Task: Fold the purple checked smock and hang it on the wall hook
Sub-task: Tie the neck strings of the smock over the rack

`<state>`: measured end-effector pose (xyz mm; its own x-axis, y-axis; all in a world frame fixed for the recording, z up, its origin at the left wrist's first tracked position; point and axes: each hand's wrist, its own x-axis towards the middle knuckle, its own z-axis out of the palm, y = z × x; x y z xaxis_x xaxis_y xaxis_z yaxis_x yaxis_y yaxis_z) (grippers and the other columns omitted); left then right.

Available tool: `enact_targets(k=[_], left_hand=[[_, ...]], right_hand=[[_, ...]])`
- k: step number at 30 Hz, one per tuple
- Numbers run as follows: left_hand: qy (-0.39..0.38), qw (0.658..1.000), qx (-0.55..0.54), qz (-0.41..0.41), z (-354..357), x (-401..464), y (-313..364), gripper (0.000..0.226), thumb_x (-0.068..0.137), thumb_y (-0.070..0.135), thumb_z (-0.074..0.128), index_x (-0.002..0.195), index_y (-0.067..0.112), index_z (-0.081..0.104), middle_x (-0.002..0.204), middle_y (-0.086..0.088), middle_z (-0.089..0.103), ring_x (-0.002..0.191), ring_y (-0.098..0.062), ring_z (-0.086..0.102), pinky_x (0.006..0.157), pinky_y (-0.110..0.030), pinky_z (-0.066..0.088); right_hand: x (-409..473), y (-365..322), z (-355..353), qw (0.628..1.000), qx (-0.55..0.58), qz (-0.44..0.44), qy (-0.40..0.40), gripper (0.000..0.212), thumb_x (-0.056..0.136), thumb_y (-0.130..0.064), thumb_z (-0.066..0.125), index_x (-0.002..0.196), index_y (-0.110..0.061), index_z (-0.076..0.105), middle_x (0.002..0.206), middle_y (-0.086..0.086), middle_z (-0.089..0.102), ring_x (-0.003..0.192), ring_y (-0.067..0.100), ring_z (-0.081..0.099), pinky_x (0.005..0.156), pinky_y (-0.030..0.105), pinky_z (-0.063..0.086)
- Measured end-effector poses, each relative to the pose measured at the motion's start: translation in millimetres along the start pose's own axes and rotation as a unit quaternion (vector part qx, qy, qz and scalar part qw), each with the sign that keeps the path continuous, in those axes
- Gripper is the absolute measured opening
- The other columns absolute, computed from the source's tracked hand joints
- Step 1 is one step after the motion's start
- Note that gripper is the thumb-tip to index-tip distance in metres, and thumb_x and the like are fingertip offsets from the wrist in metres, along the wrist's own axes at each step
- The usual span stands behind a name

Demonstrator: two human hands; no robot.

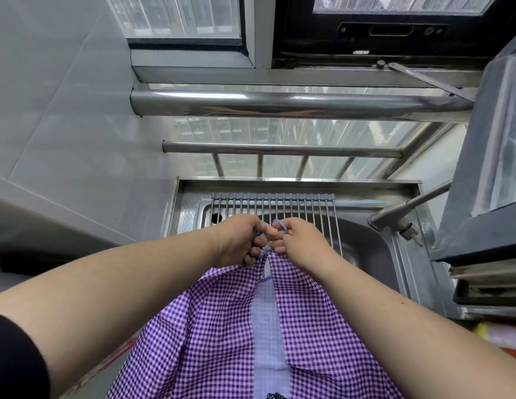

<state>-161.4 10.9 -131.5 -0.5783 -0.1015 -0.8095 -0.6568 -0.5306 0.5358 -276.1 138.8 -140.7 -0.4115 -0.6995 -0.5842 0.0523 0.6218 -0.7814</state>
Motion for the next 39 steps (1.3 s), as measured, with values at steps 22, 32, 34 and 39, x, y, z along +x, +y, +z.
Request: enact_targets(k=[22,32,34,39], left_hand=[[-0.035,0.998,-0.005,-0.057,0,-2,-1,0.056,0.104,0.063,0.023,0.088,0.017,0.051,0.066,0.003,0.024,0.057,-0.013,0.022,0.057,-0.029,0.020],[0.061,0.998,0.005,-0.015,0,5,-9,0.032,0.098,0.017,0.041,0.067,0.020,0.047,0.057,0.003,0.032,0.049,-0.011,0.027,0.051,-0.026,0.022],[0.062,0.998,0.002,-0.010,-1,6,-9,0.031,0.100,0.017,0.041,0.070,0.019,0.051,0.057,0.003,0.037,0.049,-0.010,0.029,0.051,-0.025,0.023],[0.029,0.999,0.011,-0.009,-6,9,-11,0.028,0.105,0.021,0.043,0.083,0.014,0.059,0.069,0.000,0.055,0.054,-0.008,0.036,0.051,-0.022,0.030]], right_hand=[[-9,-11,8,0.952,-0.266,-0.149,0.017,0.006,0.098,-0.036,0.065,0.094,-0.034,0.068,0.084,-0.010,0.063,0.074,0.007,0.060,0.065,0.027,0.044],[-17,-9,11,0.959,-0.252,-0.130,0.015,0.015,0.103,-0.039,0.061,0.092,-0.033,0.068,0.088,-0.014,0.067,0.083,0.003,0.061,0.077,0.030,0.051],[-17,-6,14,0.976,-0.184,-0.108,0.032,0.013,0.104,-0.037,0.060,0.094,-0.033,0.068,0.084,-0.011,0.073,0.080,0.004,0.065,0.078,0.032,0.056],[-10,-4,16,0.999,-0.009,-0.019,0.044,0.016,0.106,-0.029,0.057,0.097,-0.022,0.067,0.077,0.001,0.080,0.070,0.015,0.070,0.070,0.044,0.060]])
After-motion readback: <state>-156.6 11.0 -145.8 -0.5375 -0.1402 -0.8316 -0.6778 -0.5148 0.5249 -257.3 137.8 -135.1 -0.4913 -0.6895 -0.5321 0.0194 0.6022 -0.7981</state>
